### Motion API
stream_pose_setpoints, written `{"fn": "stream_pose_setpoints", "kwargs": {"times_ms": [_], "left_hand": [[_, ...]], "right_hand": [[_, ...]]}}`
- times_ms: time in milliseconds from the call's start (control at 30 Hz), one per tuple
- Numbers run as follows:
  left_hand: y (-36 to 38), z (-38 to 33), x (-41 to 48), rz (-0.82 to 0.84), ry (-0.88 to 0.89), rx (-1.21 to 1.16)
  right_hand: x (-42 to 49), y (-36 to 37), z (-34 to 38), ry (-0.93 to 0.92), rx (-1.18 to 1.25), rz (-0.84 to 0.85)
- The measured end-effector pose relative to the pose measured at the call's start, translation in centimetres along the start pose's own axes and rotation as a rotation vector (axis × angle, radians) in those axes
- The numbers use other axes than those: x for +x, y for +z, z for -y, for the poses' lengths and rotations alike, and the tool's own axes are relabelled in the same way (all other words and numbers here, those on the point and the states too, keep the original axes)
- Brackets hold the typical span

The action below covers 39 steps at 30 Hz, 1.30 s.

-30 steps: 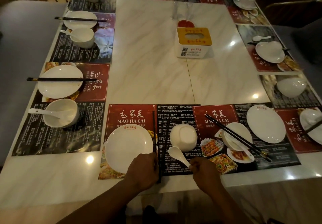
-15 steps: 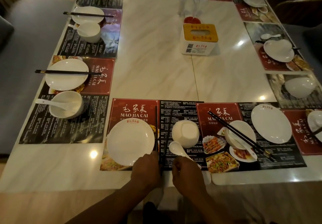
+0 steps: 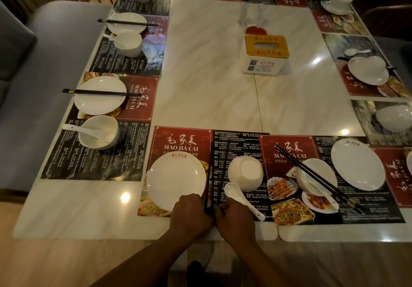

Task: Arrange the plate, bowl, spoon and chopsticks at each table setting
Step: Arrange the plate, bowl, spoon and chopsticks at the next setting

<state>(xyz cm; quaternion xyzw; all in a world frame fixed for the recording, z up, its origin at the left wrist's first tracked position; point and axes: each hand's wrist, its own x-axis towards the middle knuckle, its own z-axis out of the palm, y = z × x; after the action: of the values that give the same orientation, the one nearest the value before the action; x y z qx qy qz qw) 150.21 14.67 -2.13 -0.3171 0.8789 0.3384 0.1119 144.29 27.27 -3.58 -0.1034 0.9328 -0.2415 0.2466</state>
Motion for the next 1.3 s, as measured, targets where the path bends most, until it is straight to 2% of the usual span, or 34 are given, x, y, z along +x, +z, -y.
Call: {"fn": "stream_pose_setpoints", "kwargs": {"times_ms": [167,300,433,600,800,1033,1100,1300], "left_hand": [[-0.9,-0.2,0.2,0.089,-0.042,-0.059],[-2.0,0.9,0.1,0.095,-0.031,-0.107],[-4.6,4.0,0.5,0.097,-0.098,-0.092],[-6.9,7.2,1.5,0.122,-0.173,-0.035],[-7.3,8.1,2.3,0.169,-0.114,-0.014],[-7.9,9.1,3.5,0.219,-0.024,-0.054],[-8.5,9.7,3.9,0.198,0.001,-0.029],[-11.1,11.5,6.2,-0.047,-0.021,-0.065]], "right_hand": [[0.1,0.5,0.5,0.014,-0.040,-0.026],[0.4,0.7,1.1,0.004,-0.117,-0.015],[1.0,0.5,1.7,0.031,-0.176,0.075],[1.8,-0.4,3.1,0.049,-0.072,0.145],[0.8,0.6,7.0,-0.080,-0.017,0.097],[-0.1,3.1,9.5,-0.095,-0.070,0.133],[-0.2,3.6,9.7,-0.100,-0.074,0.127],[-0.1,4.4,9.9,-0.074,-0.122,0.132]]}}
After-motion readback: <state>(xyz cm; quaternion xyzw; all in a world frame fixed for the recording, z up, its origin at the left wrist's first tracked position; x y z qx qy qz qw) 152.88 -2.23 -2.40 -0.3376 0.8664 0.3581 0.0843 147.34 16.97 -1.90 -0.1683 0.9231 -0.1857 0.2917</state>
